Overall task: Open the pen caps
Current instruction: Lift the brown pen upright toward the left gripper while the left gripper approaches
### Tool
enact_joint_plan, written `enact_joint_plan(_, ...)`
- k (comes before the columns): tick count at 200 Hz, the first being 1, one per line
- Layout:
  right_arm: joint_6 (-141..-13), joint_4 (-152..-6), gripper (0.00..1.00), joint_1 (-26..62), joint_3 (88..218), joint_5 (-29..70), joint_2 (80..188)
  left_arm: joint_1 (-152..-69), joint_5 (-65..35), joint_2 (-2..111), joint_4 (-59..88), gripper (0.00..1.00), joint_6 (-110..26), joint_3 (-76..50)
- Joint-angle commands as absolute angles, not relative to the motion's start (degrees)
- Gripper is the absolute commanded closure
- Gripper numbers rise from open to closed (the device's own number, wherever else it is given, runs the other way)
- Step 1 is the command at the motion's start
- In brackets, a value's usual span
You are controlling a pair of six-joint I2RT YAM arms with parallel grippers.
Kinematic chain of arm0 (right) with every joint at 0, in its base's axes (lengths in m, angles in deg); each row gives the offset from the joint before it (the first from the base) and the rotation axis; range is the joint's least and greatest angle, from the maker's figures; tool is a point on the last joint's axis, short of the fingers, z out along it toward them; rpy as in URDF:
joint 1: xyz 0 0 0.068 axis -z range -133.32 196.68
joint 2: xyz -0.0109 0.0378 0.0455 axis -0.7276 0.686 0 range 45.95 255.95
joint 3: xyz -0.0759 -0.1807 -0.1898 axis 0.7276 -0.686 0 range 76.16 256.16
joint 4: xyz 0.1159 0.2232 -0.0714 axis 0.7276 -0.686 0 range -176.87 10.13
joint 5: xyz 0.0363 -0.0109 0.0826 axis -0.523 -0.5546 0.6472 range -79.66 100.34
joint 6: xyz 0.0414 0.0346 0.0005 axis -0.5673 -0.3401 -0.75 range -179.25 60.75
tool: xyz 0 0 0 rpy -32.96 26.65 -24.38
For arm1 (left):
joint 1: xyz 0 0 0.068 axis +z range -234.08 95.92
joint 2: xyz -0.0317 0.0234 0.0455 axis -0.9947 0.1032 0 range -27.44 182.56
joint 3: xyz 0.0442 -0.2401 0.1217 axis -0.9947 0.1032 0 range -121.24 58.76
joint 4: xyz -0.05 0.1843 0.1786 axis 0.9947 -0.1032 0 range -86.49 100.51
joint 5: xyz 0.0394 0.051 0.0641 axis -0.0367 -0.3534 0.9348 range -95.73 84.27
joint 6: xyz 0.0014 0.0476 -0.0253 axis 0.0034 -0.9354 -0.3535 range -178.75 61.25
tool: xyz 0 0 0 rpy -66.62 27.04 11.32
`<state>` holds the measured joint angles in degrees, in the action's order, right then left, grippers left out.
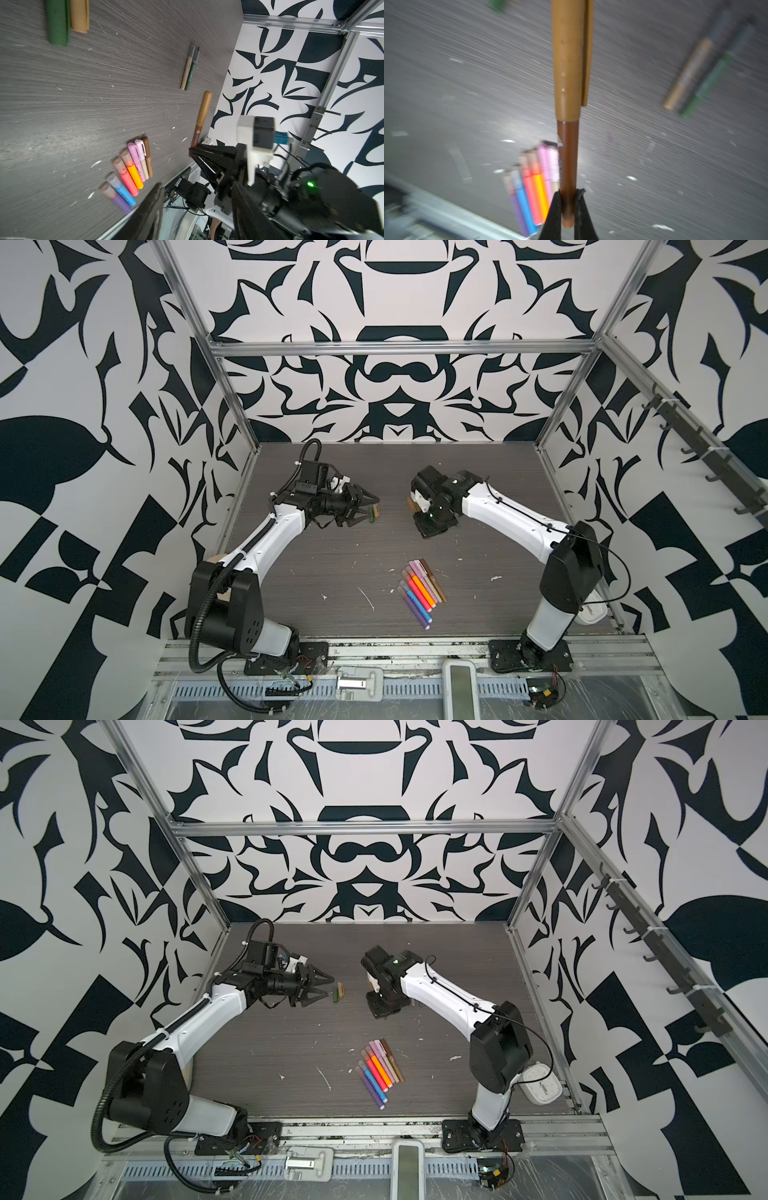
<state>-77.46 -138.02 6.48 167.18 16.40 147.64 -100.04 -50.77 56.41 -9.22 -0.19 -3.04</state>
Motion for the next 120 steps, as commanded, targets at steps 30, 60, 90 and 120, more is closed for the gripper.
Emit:
enact_joint_plan(30,-82.1,-139.4,1.00,6.4,180.1,37.9,152.5,-99.7,-52.7,60.1,-8.8,0.45,0.0,-7.5)
enact_joint_plan(60,-83.2,-139.6,1.00,6.0,182.3,40.9,153.2,-99.8,-51.5,61.1,-10.4,0.46,-1.6,-8.8)
enact_joint_plan(90,-80.8,-143.1,1.00,4.5,185.1,40.5,154.5,-99.8,-49.4,62.3,-15.6,0.46,-5.9,-11.4)
enact_joint_plan(120,-80.9,-144.6,1.00,3.3,187.1,39.6,155.1,-99.9,-45.7,63.9,-23.8,0.47,-12.2,-15.9)
